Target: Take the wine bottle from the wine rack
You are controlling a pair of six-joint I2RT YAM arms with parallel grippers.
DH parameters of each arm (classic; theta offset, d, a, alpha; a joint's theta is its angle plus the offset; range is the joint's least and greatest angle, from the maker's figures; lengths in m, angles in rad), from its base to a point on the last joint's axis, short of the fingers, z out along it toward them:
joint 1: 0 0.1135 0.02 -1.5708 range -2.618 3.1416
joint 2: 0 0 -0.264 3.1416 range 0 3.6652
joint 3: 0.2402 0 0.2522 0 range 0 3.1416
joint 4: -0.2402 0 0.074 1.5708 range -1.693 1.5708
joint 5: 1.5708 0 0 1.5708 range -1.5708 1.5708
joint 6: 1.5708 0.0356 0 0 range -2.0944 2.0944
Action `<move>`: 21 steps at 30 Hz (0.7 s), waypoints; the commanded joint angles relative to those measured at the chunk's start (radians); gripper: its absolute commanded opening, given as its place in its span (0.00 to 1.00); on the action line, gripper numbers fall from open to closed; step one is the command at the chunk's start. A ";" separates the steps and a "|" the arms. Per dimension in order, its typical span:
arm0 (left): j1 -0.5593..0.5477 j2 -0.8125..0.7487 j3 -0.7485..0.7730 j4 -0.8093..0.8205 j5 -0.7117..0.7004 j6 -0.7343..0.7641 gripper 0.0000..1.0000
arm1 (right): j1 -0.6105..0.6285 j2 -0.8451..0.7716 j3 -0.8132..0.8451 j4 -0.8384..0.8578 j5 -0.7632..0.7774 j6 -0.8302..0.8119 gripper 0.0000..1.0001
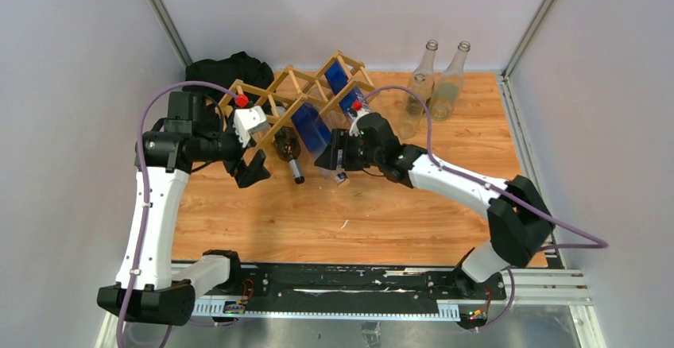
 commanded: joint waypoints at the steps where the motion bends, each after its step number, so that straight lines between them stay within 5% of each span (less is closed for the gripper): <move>1: -0.004 -0.017 -0.026 -0.005 0.013 0.070 1.00 | 0.029 -0.126 -0.104 0.111 -0.093 0.076 0.00; 21: -0.009 -0.109 -0.121 -0.004 0.103 0.345 1.00 | 0.030 -0.498 -0.253 -0.023 -0.117 0.142 0.00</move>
